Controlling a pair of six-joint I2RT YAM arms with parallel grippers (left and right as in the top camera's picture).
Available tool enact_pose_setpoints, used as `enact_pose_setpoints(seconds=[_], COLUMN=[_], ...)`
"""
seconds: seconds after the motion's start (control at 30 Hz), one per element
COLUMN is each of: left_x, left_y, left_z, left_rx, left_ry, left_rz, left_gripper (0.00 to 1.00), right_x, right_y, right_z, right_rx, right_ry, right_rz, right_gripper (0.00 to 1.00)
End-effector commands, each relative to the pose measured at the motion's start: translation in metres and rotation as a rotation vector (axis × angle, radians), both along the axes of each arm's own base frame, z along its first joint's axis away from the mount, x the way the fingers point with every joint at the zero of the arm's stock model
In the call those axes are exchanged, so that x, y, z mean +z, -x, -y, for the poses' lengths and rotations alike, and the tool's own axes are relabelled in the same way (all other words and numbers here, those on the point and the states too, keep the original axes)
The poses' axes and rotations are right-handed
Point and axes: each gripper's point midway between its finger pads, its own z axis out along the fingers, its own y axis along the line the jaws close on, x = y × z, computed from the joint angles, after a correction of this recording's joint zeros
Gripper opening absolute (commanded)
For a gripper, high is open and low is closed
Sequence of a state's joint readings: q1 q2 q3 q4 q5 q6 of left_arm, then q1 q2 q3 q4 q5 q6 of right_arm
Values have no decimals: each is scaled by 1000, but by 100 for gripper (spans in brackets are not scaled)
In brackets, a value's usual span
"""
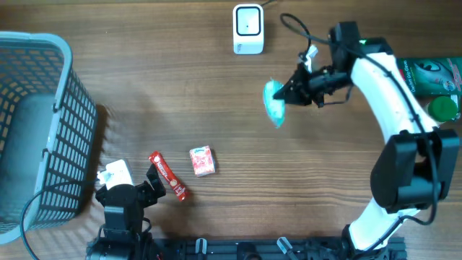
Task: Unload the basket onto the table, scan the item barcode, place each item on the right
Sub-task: 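Set the wipes pack down at the right edge, then reach the right gripper to the pink tissue pack and grasp it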
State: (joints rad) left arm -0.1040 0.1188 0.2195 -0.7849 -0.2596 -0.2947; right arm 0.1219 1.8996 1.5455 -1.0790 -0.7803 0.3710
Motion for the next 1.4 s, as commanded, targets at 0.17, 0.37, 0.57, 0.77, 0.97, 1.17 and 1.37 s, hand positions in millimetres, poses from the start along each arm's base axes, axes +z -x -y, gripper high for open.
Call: enact_pose_setpoints(seconds=[0.17,0.37,0.57,0.77,0.97,1.17,1.37], left_x=[1,1,1,1,1,1,1], left_y=[-1,-1,-1,-1,-1,-1,-1], left_z=[3,3,3,3,3,3,3], left_rx=[-11,-11,-11,-11,-11,-11,-11], left_ry=[8,8,8,8,8,8,8], left_rz=[7,7,7,7,7,7,7], left_gripper=[100,100,100,100,100,100,100], right_x=[38,29,23,54,31,-65,-43], right_y=[-130,-194,-241,-236,-81,6,-36], right_z=[-30,-45,-69,-22,201,337,304], right_rx=[-115,-187,-251,-340,-699,-772,-642], right_ry=[459,448,383,558,1189,1303,798], right_rz=[796,1017,1080,1010,244,-132,37], right_gripper=[4,4,4,4,4,5,100])
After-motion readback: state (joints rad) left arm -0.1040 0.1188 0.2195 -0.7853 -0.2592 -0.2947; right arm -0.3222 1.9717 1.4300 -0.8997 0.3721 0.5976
